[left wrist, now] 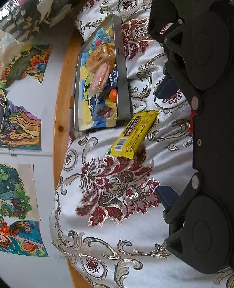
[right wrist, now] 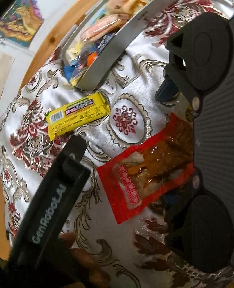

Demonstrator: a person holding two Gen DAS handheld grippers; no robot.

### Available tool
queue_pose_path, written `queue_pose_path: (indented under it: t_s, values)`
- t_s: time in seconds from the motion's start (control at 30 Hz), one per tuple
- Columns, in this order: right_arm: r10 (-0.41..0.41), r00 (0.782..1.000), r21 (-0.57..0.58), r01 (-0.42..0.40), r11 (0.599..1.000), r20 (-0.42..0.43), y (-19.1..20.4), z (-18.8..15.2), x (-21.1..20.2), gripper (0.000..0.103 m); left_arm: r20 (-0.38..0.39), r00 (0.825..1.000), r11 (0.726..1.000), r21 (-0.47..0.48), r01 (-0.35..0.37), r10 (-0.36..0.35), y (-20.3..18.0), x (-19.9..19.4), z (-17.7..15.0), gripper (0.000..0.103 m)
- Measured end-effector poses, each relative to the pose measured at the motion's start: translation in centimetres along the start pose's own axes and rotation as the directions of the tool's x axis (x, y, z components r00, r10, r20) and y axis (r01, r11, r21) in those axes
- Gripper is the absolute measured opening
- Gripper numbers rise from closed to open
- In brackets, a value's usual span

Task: Organize snacks
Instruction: 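Grasp the yellow biscuit pack with the left tool while the right tool grasps the red strip bag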

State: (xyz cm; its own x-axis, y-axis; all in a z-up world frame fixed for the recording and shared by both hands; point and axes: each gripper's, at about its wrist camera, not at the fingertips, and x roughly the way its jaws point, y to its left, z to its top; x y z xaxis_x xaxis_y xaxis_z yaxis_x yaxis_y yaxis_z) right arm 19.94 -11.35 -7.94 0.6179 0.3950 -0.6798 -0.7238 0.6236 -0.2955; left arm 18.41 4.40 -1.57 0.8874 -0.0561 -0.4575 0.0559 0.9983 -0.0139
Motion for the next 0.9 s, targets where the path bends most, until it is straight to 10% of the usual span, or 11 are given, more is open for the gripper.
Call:
queue_pose_path:
  t_s: [0.3, 0.53, 0.9]
  values:
    - [-0.144, 0.989, 0.167, 0.137, 0.976, 0.028, -1.1, -2.3, -2.5, 0.042, -0.002, 1.000, 1.000, -0.008, 0.023, -0.023, -0.1, 0.1, 0.0, 0.102]
    - [-0.209, 0.976, 0.432, 0.159, 0.887, 0.068, -3.3, -4.4, -4.5, 0.047, 0.046, 0.993, 0.994, -0.019, 0.106, -0.106, -0.4, 3.1, 0.9, 0.102]
    - [-0.271, 0.960, 0.245, 0.245, 0.938, 0.075, -1.1, -2.3, -2.9, 0.059, 0.041, 0.995, 0.992, -0.085, 0.089, -0.086, 0.7, 7.5, 1.8, 0.102]
